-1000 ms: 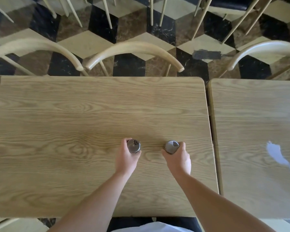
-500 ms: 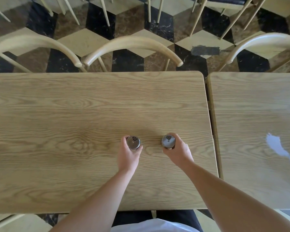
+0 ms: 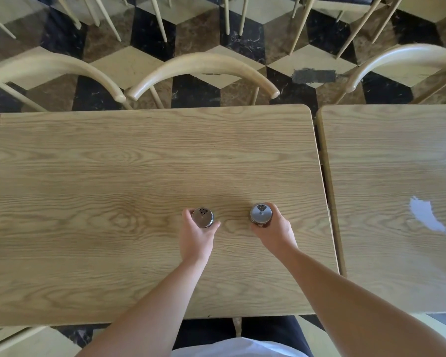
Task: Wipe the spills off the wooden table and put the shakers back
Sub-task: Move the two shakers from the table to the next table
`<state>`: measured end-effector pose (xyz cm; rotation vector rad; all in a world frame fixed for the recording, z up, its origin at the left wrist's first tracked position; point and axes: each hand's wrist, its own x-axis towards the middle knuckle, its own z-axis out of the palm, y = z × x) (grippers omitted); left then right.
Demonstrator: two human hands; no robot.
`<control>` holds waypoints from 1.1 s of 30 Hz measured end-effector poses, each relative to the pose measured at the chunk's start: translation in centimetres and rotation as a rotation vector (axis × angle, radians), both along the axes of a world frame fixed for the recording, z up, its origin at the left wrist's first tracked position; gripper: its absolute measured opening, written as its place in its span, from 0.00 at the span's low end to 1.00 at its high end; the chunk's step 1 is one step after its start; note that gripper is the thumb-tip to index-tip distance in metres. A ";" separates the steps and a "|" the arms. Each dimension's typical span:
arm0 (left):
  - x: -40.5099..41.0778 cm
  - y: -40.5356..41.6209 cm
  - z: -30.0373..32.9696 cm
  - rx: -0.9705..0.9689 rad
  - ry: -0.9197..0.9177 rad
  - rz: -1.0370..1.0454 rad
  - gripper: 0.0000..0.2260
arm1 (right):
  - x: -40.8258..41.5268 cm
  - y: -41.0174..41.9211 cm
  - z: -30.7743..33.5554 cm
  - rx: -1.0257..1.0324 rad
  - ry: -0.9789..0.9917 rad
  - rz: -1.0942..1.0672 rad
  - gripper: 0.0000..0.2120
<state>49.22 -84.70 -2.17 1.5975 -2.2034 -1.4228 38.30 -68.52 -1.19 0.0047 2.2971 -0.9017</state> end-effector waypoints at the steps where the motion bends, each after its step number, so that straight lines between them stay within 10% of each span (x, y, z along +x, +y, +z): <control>1: 0.1 0.1 -0.1 0.002 -0.005 0.007 0.25 | 0.1 0.1 -0.1 -0.002 -0.004 -0.005 0.20; 12: 0.6 1.2 0.4 0.105 -0.143 0.044 0.25 | 3.1 2.9 0.6 0.106 -0.104 -0.017 0.32; 20: 7.4 5.4 0.9 -0.166 -0.605 -0.829 0.05 | 12.1 14.6 1.0 0.235 -0.315 -0.008 0.16; 33: 9.0 23.5 0.1 -0.159 -0.678 -1.261 0.03 | 25.9 37.5 1.7 0.268 -0.431 -0.274 0.08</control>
